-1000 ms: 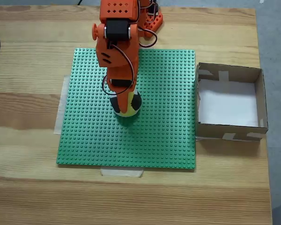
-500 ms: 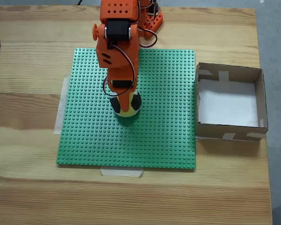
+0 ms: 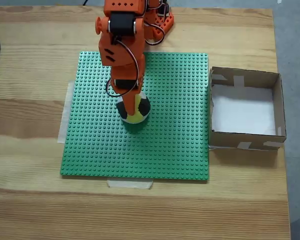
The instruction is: Pick the ball and put it in the box.
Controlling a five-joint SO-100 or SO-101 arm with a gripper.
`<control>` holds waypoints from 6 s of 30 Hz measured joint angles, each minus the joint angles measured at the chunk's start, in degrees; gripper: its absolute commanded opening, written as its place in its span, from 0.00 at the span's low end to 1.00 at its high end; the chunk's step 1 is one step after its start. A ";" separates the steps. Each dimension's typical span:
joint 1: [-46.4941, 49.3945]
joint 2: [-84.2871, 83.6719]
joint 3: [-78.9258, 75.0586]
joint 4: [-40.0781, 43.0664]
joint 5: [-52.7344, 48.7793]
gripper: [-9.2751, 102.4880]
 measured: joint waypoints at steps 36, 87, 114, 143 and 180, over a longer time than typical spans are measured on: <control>-0.79 0.26 -11.43 4.31 -1.14 0.08; -47.72 0.18 -42.36 10.37 6.24 0.08; -47.37 -24.96 -51.24 6.42 6.06 0.08; -47.37 -27.25 -41.84 0.53 10.28 0.08; -47.99 -27.25 -41.84 1.23 8.70 0.19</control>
